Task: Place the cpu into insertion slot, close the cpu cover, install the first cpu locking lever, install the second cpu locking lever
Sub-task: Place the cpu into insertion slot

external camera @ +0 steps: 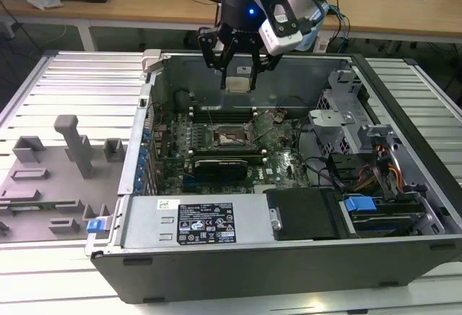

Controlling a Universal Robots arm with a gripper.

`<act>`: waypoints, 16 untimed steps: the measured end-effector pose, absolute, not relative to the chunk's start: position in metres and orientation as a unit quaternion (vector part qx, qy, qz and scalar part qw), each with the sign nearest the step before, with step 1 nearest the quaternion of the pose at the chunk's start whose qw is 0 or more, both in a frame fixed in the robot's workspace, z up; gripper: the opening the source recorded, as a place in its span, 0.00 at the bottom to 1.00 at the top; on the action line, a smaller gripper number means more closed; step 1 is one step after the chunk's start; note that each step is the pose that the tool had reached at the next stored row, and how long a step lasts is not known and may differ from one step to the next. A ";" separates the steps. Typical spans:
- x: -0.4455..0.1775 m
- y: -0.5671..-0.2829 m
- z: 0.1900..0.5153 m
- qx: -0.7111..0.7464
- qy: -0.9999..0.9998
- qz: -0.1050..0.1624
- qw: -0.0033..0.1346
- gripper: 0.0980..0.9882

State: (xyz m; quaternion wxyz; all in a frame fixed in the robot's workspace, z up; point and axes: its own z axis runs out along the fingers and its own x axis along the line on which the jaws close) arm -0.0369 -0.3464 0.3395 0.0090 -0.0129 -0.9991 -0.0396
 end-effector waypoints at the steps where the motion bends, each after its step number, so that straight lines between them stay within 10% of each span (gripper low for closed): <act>1: -0.037 -0.346 0.338 -0.013 -0.999 -0.040 0.009 0.50; 16: -0.037 -0.344 0.306 -0.012 -0.999 -0.039 0.004 0.50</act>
